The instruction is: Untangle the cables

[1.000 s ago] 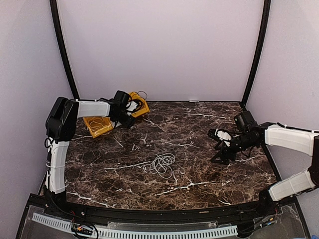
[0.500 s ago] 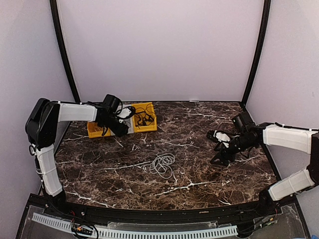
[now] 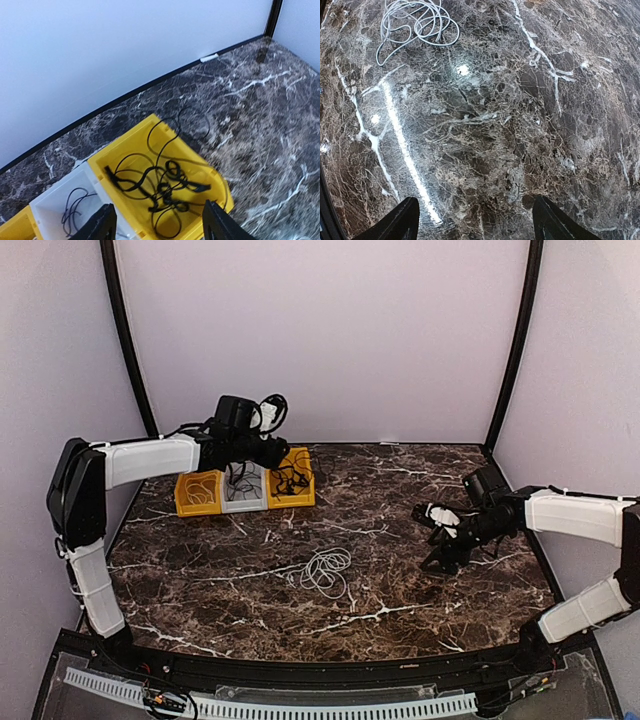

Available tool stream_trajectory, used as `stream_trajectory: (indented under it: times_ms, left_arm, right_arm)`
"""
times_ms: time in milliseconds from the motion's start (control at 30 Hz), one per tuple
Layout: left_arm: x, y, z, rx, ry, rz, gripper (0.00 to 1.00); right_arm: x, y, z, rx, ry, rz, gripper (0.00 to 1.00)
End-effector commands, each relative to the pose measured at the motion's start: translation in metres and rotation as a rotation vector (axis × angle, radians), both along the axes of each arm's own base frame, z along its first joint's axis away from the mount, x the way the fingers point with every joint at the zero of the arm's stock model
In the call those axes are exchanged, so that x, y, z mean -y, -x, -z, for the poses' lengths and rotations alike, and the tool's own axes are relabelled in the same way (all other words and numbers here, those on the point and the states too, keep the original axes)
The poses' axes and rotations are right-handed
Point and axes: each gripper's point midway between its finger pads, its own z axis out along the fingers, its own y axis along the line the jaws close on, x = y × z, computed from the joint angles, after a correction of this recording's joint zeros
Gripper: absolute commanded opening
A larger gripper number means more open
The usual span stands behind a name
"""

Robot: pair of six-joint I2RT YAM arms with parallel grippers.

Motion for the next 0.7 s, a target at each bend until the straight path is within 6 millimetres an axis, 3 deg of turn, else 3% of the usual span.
stream_trajectory:
  times_ms: [0, 33, 67, 100, 133, 167, 300, 467, 667]
  left_arm:
    - [0.03, -0.024, -0.02, 0.041, 0.181, -0.1, 0.59]
    - [0.036, -0.028, -0.006, 0.017, 0.176, -0.099, 0.58]
    - [0.041, -0.031, -0.009, 0.017, 0.177, -0.095, 0.58]
    - [0.043, -0.037, 0.007, 0.001, 0.147, -0.111, 0.58]
    - [0.045, -0.04, 0.004, 0.007, 0.129, -0.11, 0.58]
    - [0.045, -0.043, 0.017, -0.004, 0.099, -0.119, 0.56]
    - [0.042, -0.049, 0.038, -0.021, 0.009, -0.132, 0.49]
    - [0.044, -0.049, 0.056, -0.05, -0.023, -0.109, 0.48]
    - [0.048, -0.063, 0.079, -0.067, -0.045, -0.131, 0.46]
  right_arm:
    - [-0.005, -0.01, -0.009, 0.035, -0.008, 0.004, 0.79]
    - [-0.004, -0.009, -0.008, 0.031, -0.005, 0.006, 0.79]
    - [-0.004, -0.009, -0.007, 0.028, -0.002, 0.007, 0.79]
    - [-0.003, -0.009, -0.007, 0.029, 0.0, 0.007, 0.79]
    - [-0.003, -0.008, -0.007, 0.03, 0.0, 0.008, 0.79]
    - [-0.003, -0.009, -0.007, 0.034, 0.001, 0.009, 0.79]
    - [-0.001, -0.009, -0.008, 0.046, 0.005, 0.014, 0.79]
    - [-0.001, -0.009, -0.004, 0.036, 0.014, 0.013, 0.79]
    - [0.0, -0.009, -0.002, 0.031, 0.019, 0.015, 0.79]
